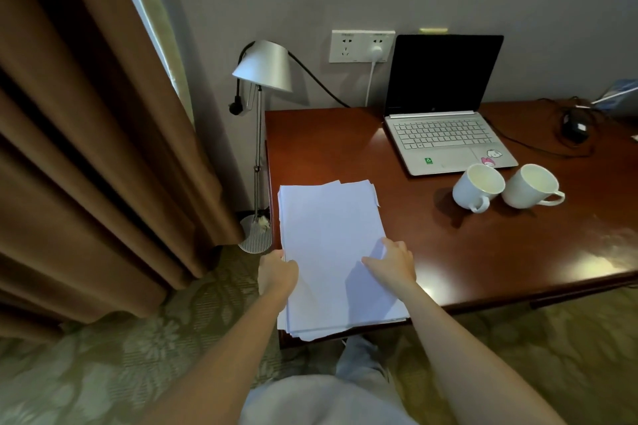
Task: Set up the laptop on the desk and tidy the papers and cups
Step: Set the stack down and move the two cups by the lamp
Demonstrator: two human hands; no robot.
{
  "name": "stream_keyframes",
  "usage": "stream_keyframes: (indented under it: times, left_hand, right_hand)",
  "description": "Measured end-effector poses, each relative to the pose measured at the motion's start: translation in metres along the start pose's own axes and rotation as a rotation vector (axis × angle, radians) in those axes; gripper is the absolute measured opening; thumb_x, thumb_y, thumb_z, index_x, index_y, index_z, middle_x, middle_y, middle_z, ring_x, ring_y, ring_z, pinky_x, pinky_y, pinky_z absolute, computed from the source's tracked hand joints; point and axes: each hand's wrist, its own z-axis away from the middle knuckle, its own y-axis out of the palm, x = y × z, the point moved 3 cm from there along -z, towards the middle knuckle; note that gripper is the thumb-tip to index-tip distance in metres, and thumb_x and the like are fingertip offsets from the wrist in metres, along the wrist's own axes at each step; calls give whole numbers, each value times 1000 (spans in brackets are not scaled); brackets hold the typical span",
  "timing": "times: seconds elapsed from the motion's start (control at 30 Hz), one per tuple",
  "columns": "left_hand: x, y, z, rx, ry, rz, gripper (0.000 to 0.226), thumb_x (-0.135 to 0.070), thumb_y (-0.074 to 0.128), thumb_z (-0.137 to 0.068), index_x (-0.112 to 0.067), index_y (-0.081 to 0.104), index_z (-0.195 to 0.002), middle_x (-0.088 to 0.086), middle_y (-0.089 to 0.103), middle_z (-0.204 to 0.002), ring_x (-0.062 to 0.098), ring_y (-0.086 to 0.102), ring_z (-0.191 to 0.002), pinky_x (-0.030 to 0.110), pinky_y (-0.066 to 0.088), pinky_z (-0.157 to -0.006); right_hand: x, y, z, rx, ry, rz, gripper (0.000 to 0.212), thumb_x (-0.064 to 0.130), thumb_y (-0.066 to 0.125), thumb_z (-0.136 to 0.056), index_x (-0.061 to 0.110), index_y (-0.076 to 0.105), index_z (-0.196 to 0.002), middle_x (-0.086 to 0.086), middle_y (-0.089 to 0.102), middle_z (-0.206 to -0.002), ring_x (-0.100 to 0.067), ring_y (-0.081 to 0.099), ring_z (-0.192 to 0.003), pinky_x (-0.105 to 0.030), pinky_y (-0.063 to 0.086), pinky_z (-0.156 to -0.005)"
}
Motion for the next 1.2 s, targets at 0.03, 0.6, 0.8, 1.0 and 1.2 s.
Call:
stream_keyframes:
  times: [0.03,0.6,0.8,1.0,1.2]
  left_hand:
    - [1,0,1,3,-16,-4,39,-11,49,-91,-9,54,-130,9,59,-127,22,60,-99,30,54,-70]
    - [-95,42,1,-3,138,-235,32,-16,53,-90,-14,56,-121,10,52,-132,29,50,-119,43,48,-98]
    - [-177,145,25,152,226,-60,23,-12,52,-88,-12,69,-104,7,68,-108,22,61,-100,33,51,-90]
    - [-249,261,51,242,126,96,25,-41,53,-92,-19,57,-81,-6,56,-79,14,52,-79,28,41,-72]
    - [-268,310,61,127,-4,0,49,-45,53,-91,-3,62,-114,12,65,-108,21,55,-87,27,41,-60]
  right_hand:
    - [-1,0,1,-1,7,-16,57,41,61,-82,20,45,-132,-4,39,-133,-25,34,-125,-40,40,-93]
    - [9,-49,-41,-261,-195,-138,17,20,54,-91,17,68,-101,-2,66,-105,-16,54,-86,-26,43,-68]
    - [-13,-156,-85,-473,-364,-285,15,19,58,-88,15,71,-96,-1,70,-96,-19,61,-84,-22,37,-70]
    - [-95,-278,-151,-607,-287,-302,20,18,55,-89,11,71,-99,-7,70,-104,-27,58,-102,-33,43,-84]
    - [-172,-320,-203,-363,30,-132,38,24,50,-87,17,62,-122,-11,55,-126,-34,43,-122,-47,39,-98]
